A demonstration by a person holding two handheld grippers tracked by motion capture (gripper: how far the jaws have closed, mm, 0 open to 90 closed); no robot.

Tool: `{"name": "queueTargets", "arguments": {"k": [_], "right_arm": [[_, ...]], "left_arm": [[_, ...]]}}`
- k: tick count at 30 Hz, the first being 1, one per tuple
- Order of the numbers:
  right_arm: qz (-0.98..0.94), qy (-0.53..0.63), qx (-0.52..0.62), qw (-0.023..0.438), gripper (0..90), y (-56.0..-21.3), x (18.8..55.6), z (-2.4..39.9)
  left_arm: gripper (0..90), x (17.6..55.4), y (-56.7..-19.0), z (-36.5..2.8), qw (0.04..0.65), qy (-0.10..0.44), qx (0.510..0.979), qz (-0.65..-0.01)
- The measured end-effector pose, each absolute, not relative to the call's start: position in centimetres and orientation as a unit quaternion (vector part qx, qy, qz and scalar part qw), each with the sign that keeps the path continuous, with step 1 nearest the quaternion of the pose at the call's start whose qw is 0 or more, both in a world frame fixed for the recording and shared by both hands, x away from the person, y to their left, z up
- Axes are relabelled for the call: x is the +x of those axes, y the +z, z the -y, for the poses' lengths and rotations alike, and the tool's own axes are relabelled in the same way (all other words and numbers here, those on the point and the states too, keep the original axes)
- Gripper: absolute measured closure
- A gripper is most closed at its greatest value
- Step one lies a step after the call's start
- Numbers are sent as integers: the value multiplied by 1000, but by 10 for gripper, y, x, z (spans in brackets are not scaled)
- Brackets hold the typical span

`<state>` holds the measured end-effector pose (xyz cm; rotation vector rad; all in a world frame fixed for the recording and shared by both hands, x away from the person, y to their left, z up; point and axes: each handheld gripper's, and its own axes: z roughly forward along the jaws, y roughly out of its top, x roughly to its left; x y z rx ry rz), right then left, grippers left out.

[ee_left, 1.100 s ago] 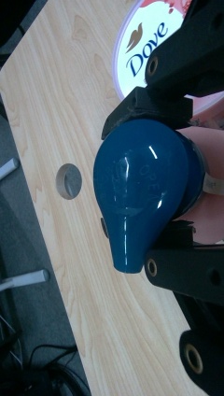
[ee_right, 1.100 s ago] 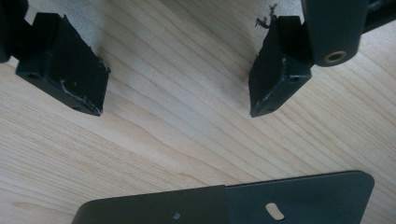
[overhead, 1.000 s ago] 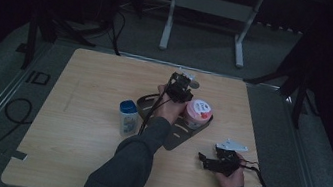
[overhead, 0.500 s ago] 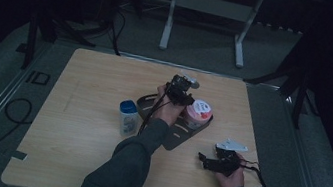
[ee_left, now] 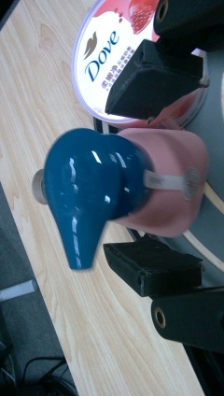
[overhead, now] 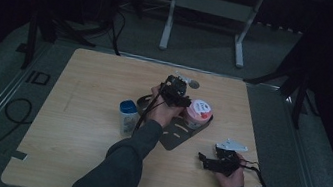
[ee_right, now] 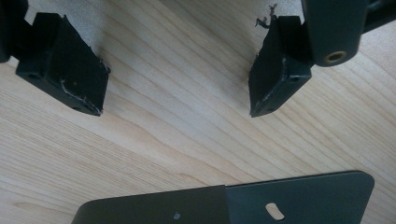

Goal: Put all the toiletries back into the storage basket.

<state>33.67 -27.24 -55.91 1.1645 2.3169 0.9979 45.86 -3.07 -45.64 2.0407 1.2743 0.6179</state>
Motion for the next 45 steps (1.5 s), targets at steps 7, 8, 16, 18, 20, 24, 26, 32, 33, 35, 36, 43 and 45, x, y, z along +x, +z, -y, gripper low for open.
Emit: {"name": "queueTargets", "arguments": {"k": [7, 8, 16, 18, 20, 24, 26, 32, 33, 35, 36, 43, 45], "right_arm": [[-820, 353, 412, 180, 196, -559, 337, 272], [-820, 353, 412, 180, 197, -559, 337, 272], [-820, 354, 412, 181, 196, -559, 337, 272], [-820, 354, 412, 181, 196, -559, 337, 272], [-820, 354, 412, 181, 196, -559, 337, 272], [-820, 354, 412, 181, 196, -559, 337, 272], [-820, 354, 412, 181, 196, -559, 337, 272], [-820, 354, 412, 181, 197, -559, 337, 272], [-819, 354, 413, 181, 197, -559, 337, 272], [-820, 354, 412, 181, 196, -559, 337, 272], [-820, 354, 412, 181, 196, -559, 337, 272], [-820, 354, 412, 181, 196, -559, 337, 272], [-820, 354, 412, 181, 196, -559, 337, 272]], "left_arm": [[345, 442, -450, 20, 335, 231, 786, -465], [345, 440, -448, 19, 337, 234, 786, -462], [480, 419, -432, 8, 381, 225, 790, -425], [482, 415, -427, 6, 390, 220, 791, -417], [482, 412, -424, 4, 397, 211, 795, -408], [498, 406, -418, -1, 414, 186, 802, -388], [504, 402, -414, -4, 420, 181, 805, -378], [509, 393, -403, -15, 437, 173, 806, -360], [506, 392, -401, -17, 438, 172, 806, -358], [502, 389, -397, -22, 440, 174, 806, -356], [501, 388, -395, -25, 442, 174, 805, -355], [489, 380, -384, -49, 459, 161, 803, -345], [488, 379, -382, -57, 461, 160, 801, -346]]}}
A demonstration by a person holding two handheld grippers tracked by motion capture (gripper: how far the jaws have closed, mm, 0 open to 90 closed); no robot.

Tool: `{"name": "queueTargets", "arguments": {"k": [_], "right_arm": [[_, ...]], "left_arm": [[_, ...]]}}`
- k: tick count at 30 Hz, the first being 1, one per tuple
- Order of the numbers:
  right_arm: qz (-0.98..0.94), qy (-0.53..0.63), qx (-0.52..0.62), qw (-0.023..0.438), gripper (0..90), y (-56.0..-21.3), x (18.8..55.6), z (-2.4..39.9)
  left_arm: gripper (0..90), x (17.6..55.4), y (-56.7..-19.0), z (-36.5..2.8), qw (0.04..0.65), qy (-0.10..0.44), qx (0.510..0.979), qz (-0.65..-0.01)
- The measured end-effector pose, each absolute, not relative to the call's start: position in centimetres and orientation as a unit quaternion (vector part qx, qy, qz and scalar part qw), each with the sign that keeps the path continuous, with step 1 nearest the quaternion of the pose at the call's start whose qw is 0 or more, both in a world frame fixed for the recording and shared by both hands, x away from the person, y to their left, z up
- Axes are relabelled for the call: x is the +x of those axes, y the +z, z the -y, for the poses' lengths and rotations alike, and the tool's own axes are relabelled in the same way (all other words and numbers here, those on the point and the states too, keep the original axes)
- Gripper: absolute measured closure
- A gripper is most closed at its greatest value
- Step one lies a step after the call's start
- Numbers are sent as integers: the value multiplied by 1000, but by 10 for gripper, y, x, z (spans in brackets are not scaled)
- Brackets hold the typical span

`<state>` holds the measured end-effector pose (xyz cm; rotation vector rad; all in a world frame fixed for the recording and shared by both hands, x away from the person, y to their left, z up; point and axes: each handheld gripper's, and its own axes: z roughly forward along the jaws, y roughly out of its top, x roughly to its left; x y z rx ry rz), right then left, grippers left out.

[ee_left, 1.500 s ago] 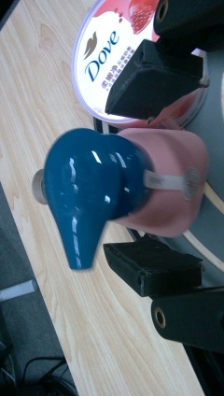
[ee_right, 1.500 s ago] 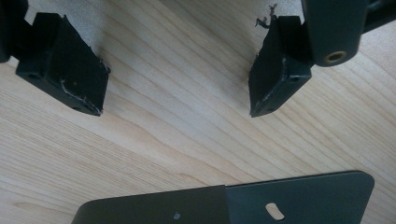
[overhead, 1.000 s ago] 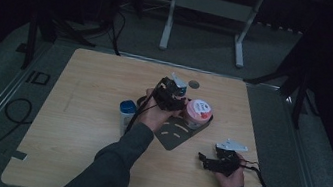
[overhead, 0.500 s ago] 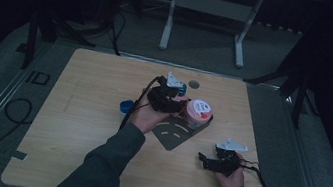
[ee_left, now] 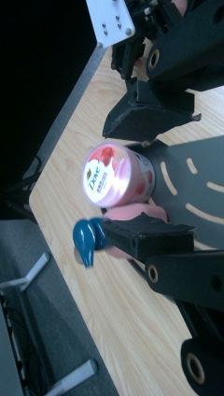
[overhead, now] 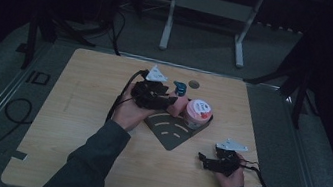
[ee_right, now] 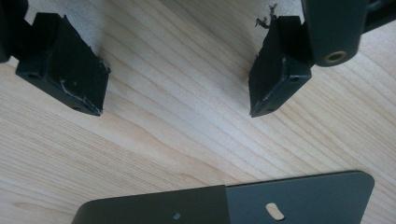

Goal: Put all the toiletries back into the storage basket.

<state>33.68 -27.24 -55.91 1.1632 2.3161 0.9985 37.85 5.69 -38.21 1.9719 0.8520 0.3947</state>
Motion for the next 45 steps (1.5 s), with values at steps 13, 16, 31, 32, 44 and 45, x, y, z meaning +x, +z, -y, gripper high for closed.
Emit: {"name": "queueTargets", "arguments": {"k": [13, 16, 31, 32, 44, 45], "right_arm": [[-820, 354, 412, 181, 196, -559, 337, 272], [-820, 354, 412, 181, 196, -559, 337, 272], [-820, 354, 412, 181, 196, -559, 337, 272], [-820, 354, 412, 181, 196, -559, 337, 272], [-820, 354, 412, 181, 196, -559, 337, 272], [-820, 354, 412, 181, 196, -559, 337, 272]], "left_arm": [[466, 370, -376, -92, 463, 167, 804, -333], [454, 368, -375, -98, 461, 167, 808, -327], [462, 362, -383, -131, 441, 157, 821, -328], [462, 362, -383, -133, 439, 157, 821, -329], [462, 363, -388, -148, 408, 153, 838, -327], [464, 363, -389, -148, 408, 151, 839, -327]]}}
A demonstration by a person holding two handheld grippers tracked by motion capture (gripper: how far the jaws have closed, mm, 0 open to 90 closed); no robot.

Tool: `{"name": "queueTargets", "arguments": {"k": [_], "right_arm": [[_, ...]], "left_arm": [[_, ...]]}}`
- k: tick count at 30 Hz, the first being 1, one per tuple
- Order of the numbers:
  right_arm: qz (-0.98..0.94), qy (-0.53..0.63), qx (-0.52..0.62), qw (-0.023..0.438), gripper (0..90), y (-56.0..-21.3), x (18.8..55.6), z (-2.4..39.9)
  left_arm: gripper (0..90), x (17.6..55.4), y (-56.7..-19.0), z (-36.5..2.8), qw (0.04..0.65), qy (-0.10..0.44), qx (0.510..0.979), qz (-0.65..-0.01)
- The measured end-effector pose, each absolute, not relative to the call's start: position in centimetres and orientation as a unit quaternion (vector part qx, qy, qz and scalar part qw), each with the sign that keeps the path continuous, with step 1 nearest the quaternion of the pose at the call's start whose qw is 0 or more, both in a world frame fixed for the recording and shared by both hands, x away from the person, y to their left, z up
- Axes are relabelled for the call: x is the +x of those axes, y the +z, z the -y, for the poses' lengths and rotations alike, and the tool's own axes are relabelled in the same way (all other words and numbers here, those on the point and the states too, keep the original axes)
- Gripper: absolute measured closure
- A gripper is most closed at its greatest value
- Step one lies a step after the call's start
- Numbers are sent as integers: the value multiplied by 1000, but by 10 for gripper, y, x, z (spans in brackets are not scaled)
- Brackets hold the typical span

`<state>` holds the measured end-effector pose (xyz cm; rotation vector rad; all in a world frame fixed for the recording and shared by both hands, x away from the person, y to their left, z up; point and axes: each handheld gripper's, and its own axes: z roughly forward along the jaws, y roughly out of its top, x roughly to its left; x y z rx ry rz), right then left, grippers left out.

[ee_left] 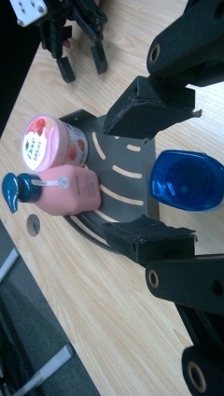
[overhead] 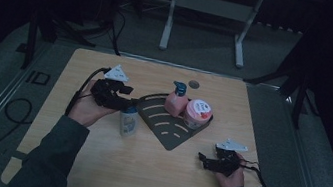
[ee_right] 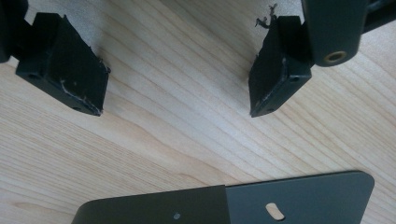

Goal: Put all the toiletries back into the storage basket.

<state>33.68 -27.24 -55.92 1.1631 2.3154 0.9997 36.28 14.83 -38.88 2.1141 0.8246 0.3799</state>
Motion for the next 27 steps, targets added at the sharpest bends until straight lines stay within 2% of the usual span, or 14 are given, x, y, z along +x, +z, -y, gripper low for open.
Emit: {"name": "queueTargets", "arguments": {"k": [6, 27], "right_arm": [[-820, 354, 412, 181, 196, -559, 337, 272], [-820, 354, 412, 181, 196, -559, 337, 272]], "left_arm": [[489, 364, -392, -151, 397, 143, 847, -324], [478, 368, -407, -140, 342, 122, 879, -308]]}}
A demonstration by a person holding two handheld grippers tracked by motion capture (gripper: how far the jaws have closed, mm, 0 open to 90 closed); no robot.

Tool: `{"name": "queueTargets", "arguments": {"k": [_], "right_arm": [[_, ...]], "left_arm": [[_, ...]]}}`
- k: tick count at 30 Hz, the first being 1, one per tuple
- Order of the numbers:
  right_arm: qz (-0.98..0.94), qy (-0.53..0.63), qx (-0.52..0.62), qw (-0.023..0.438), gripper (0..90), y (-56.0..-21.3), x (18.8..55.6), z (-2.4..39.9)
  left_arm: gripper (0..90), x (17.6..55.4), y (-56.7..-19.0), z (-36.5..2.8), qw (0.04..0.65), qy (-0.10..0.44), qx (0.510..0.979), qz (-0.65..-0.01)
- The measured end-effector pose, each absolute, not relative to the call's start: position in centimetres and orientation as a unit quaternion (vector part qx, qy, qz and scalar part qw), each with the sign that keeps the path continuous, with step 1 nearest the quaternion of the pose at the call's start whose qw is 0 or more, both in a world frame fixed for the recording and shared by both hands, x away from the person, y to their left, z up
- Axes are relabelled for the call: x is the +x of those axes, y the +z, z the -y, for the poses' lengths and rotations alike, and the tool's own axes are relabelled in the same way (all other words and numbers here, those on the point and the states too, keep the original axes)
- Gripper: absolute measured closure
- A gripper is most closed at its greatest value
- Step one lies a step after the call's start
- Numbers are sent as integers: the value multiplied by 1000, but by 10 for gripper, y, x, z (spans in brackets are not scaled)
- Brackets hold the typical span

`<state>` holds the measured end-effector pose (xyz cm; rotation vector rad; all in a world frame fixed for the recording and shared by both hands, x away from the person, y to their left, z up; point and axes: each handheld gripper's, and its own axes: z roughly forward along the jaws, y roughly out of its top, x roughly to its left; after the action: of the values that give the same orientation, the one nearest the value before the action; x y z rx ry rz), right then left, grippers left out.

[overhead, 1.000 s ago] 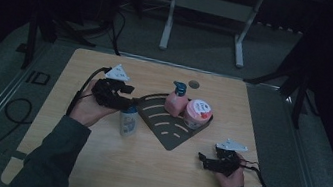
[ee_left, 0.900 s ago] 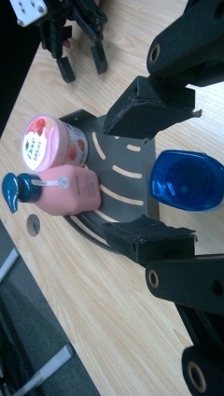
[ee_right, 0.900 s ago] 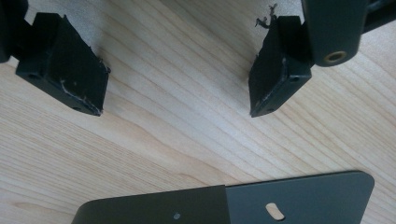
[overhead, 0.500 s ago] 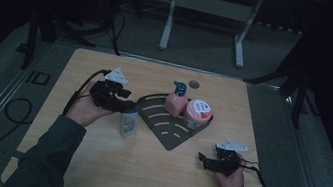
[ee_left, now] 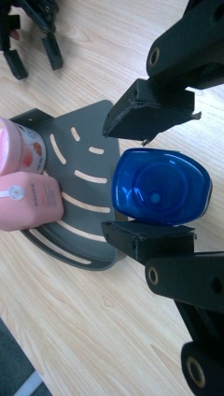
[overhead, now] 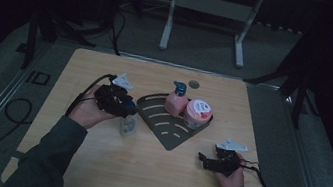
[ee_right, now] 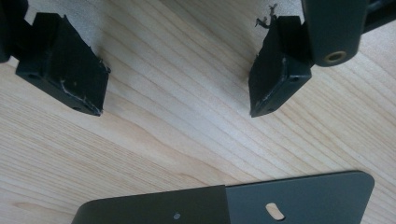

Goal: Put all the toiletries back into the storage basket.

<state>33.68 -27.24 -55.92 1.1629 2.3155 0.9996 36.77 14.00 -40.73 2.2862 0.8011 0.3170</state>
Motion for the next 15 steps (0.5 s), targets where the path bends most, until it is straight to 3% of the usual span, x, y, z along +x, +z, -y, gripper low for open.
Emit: {"name": "queueTargets", "arguments": {"k": [15], "right_arm": [[-820, 354, 412, 181, 196, -559, 337, 272]], "left_arm": [[463, 376, -418, -135, 303, 115, 894, -310]]}}
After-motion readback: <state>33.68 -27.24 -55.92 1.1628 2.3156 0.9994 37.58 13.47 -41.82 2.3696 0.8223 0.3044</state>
